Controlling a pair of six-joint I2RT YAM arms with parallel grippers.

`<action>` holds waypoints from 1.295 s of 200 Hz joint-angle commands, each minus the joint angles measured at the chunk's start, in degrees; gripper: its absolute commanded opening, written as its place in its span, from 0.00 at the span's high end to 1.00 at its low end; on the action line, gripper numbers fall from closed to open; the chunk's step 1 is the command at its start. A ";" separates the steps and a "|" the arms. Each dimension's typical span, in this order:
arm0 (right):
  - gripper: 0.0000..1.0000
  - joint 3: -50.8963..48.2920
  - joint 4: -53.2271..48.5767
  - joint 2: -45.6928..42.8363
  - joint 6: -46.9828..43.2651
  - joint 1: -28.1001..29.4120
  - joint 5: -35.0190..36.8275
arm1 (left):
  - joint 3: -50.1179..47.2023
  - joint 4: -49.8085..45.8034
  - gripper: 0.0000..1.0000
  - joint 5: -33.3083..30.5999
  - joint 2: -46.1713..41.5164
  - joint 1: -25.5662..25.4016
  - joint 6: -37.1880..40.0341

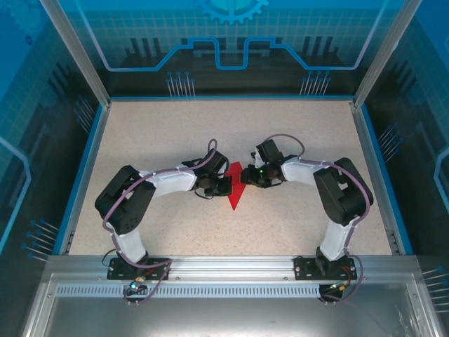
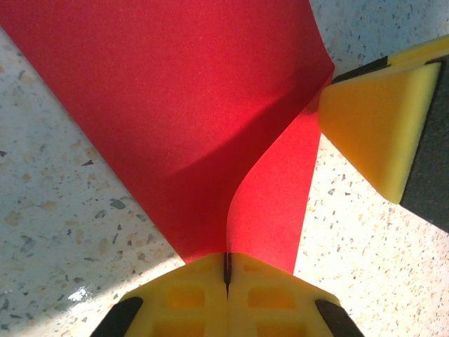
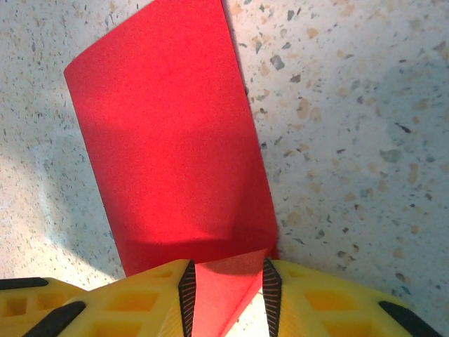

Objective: Fold a paper plane with a square sheet of paper (pick it up from the middle)
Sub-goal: Third fold the triangle at the center of the table.

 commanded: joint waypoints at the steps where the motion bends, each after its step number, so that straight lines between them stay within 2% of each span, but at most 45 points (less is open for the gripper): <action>1: 0.66 0.77 -1.58 0.50 -0.91 0.20 -0.42 | 1.25 -1.24 1.00 0.05 0.71 0.06 1.20; 50: 0.63 -1.85 0.42 -2.12 0.24 0.16 0.63 | -0.79 -0.14 1.00 -1.29 -1.62 0.01 0.32; 112: 0.63 -0.61 3.13 -0.03 0.16 0.32 -5.11 | -2.34 0.36 1.00 -1.51 -4.21 0.04 0.06; 150: 0.64 -0.04 2.76 1.49 -1.03 0.45 -6.15 | -1.58 -0.08 1.00 -1.65 -3.47 -0.01 0.30; 259: 0.66 0.58 -4.43 4.84 -5.03 1.89 2.53 | 1.48 -2.43 1.00 -6.74 -0.19 0.02 -0.12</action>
